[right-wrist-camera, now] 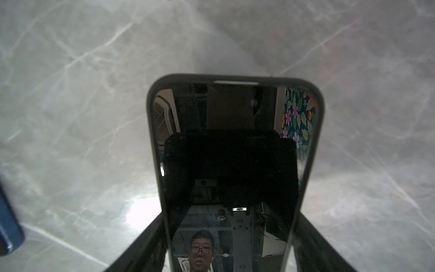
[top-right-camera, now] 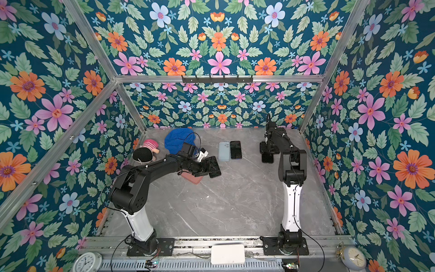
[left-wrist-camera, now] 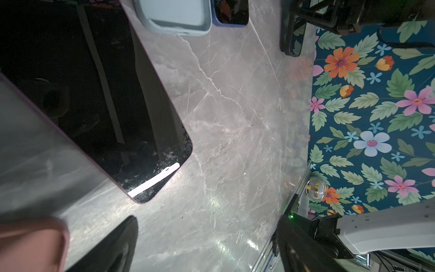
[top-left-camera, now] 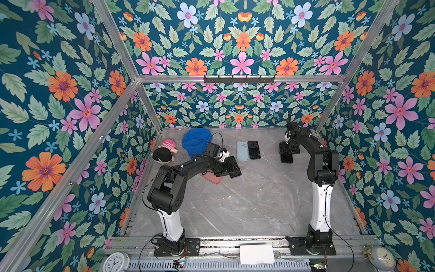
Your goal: Put the phone into the phone case
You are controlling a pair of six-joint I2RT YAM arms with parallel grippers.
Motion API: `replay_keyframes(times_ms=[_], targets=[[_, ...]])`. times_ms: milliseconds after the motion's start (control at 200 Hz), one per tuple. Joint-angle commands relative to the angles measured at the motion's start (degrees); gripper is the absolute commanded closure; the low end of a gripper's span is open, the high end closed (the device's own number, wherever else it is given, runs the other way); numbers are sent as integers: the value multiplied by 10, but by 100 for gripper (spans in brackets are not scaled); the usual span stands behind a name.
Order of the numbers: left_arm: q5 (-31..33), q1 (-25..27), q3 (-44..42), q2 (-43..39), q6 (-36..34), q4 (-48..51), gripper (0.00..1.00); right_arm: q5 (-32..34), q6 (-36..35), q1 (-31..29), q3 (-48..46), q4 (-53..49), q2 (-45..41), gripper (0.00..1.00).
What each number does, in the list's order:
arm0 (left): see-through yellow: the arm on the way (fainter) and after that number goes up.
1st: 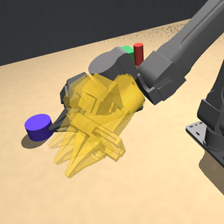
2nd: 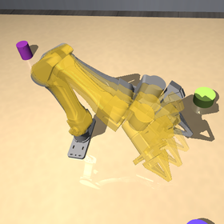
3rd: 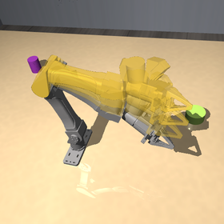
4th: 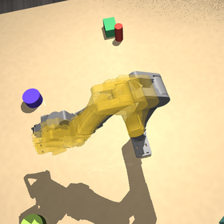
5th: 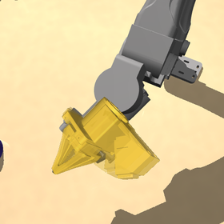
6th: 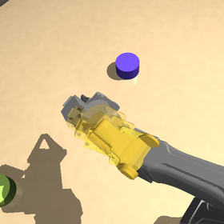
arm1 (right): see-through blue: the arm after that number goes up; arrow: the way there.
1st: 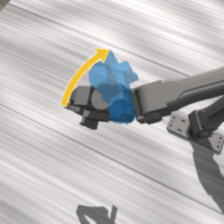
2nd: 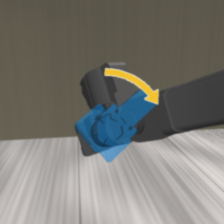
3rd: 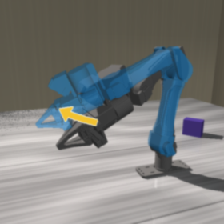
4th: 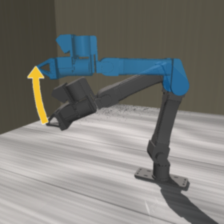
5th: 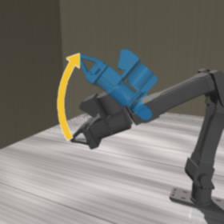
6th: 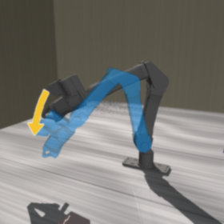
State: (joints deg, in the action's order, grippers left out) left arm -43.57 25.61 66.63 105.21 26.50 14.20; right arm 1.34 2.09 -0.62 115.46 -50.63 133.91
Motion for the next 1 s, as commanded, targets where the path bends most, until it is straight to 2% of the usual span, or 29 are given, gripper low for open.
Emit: replay_keyframes(times_ms=[0,385,555,655,805,885,995], targets=[[-9,-1,10,6,-11,8,6,-1,-37,3,27,-25,14,52],[-14,-1,21,20,-6,1,6,23,-51,7,74,-35,63,43],[-13,-1,18,21,-2,-7,6,30,-51,7,73,-41,45,27],[-8,-1,24,23,2,-15,6,23,-41,6,71,-51,14,22],[2,-1,67,45,15,-25,8,1,13,-11,-1,-26,-57,19],[13,-1,92,54,31,-39,9,15,40,-29,-58,9,-87,19],[17,-2,109,65,32,-45,9,17,57,-37,-83,10,-102,19]])
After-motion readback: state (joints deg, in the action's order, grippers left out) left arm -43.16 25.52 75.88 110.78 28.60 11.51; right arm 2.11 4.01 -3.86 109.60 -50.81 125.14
